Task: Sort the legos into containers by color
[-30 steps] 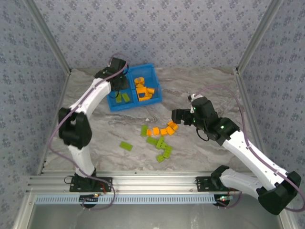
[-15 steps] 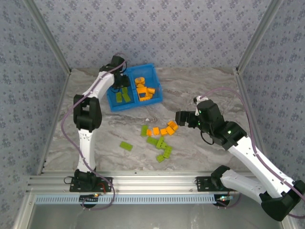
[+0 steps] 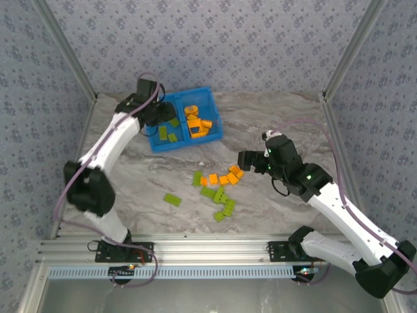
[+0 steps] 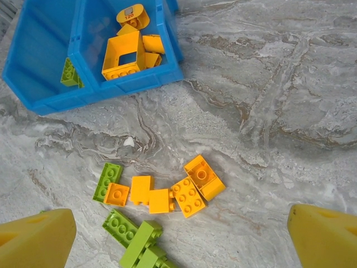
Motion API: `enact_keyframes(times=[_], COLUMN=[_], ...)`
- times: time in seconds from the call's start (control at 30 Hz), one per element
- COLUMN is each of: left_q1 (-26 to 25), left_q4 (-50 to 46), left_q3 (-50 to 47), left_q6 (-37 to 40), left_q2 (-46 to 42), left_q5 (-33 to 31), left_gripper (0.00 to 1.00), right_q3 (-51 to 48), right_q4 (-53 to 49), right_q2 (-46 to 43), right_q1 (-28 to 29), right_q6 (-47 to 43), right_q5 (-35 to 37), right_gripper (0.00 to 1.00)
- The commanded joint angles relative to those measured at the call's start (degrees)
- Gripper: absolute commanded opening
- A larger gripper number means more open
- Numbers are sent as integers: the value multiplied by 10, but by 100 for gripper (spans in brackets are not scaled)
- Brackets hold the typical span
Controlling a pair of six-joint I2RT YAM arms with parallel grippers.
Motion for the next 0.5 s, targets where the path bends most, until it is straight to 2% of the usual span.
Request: enact_keyframes(times=[0.0,0.13,0.2,0.33,0.47], left_q1=[-45,-127,-161,-207,-266], left_q4=[-7,-26,-53,-66,-31], left_q3=[-103,-239,-301,-395,-470], left_q6=[-139,-278,-358,-469,-546], left_q2=[-98,-220,-268,-324,-327], left_q5=[-71,-169,-187,-150,-93], left_gripper=[55,62,64,66,68], right_q3=[-2,-1,3,3,-4], right_q4=[32,44,44,47,61], right_q2=[12,34,45,59,70], right_q1=[-2,-2,-3,-5,-7], right_q6=[9,3,-1,-4,0], right_q5=[-13,-21,-24,-20,-24], right_gripper=[100,100,100,100,100])
